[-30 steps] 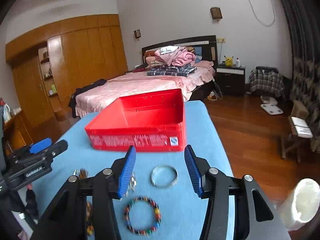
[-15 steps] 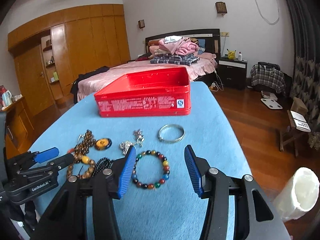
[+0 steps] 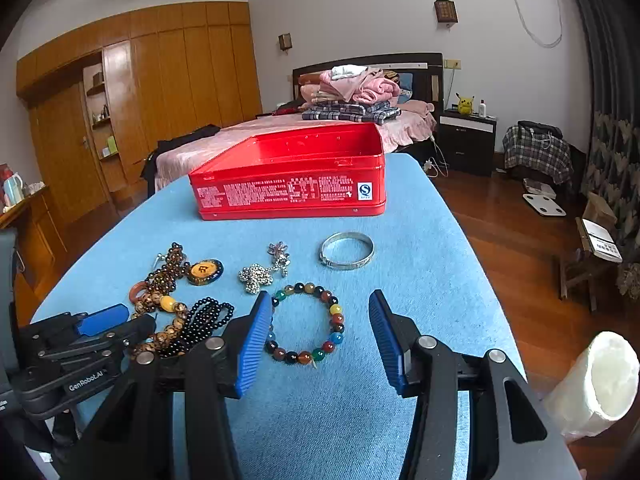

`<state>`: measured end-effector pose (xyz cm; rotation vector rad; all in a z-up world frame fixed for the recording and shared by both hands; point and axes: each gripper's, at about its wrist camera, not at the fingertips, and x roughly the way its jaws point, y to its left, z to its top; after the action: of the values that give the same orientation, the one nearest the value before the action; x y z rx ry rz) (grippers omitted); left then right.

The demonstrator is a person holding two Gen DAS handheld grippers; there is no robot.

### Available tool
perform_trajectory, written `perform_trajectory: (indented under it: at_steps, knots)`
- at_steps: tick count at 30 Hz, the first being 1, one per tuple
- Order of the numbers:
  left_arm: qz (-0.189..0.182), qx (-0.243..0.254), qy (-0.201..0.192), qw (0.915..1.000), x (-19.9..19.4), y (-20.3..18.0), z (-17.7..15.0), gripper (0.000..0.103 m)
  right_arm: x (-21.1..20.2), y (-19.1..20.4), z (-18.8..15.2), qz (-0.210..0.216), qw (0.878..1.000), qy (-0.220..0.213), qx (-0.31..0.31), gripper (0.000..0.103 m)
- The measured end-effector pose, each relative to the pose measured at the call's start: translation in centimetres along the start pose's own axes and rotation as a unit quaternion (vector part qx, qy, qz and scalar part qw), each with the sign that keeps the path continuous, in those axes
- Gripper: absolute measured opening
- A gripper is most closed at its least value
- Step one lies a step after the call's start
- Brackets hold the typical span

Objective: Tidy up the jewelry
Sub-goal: 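Withdraw both open grippers from the tin back toward the jewelry, then grasp the brown wooden bead bracelet with the left gripper while the right grasps the multicolor bead bracelet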

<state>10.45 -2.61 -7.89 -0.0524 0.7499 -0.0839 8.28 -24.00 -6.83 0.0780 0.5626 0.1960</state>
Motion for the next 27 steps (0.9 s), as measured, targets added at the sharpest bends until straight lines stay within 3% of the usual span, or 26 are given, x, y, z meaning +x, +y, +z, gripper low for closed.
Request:
perform_trajectory:
  at_steps: [6,13,27]
  knots:
    - [0.010,0.012,-0.017,0.9997,0.2,-0.1,-0.2,0.042,0.6,-0.1,-0.3,-0.002,1.000,0.015,-0.002,0.050]
    - [-0.001,0.003,-0.033,0.9995,0.2,0.4,-0.3,0.017,1.6,-0.7,-0.5,-0.011,0.999,0.035,0.009,0.050]
    - [0.000,0.005,-0.041,0.9992,0.4,0.2,-0.3,0.017,3.0,-0.4,-0.4,-0.026,0.998,0.053,0.000,0.047]
